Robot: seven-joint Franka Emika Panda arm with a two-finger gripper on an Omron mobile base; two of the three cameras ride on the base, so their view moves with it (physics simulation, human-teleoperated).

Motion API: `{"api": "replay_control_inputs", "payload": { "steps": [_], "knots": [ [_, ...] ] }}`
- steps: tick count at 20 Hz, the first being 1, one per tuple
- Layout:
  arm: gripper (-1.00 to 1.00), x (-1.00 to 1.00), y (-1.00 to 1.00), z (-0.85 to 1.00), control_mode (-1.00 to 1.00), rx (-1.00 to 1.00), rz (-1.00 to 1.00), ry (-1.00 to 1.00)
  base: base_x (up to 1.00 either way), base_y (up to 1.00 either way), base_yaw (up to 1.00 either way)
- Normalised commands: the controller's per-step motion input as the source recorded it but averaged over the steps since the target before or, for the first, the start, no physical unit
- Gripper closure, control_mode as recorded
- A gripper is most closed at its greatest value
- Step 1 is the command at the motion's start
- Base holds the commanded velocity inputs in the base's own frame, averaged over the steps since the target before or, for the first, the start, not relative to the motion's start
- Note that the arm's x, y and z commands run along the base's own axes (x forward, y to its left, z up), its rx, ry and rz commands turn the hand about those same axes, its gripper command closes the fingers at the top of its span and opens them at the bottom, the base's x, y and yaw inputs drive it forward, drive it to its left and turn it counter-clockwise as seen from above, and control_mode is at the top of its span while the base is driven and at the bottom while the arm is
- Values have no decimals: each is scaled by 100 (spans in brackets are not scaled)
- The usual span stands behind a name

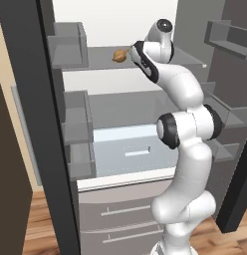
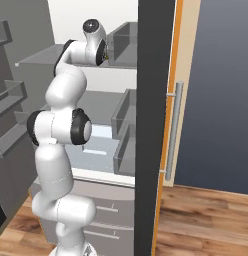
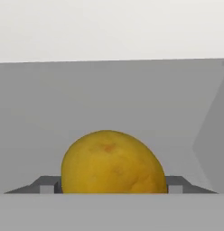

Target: Grab the onion and lemon from the fridge, place them in the blender, close the lid, and turn on the blender to create a marinade.

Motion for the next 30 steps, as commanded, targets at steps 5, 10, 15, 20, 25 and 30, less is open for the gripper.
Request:
{"api": "replay_control_inputs", "payload": {
  "steps": [5, 10, 15, 20, 25, 30],
  "knots": [
    [100, 0, 12, -13, -100, 0, 3, -1, 0, 0, 0],
    [100, -32, 4, 0, -100, 0, 6, -5, 0, 0, 0],
    [100, -83, 21, 0, -100, 0, 1, -5, 0, 0, 0],
    [100, -100, 19, 4, -100, 0, 0, -4, 0, 0, 0],
    [100, -100, 15, 2, -100, 0, 0, 0, 0, 0, 0],
    [100, -100, 14, 0, -100, 0, 0, 0, 0, 0, 0]
  ]
}}
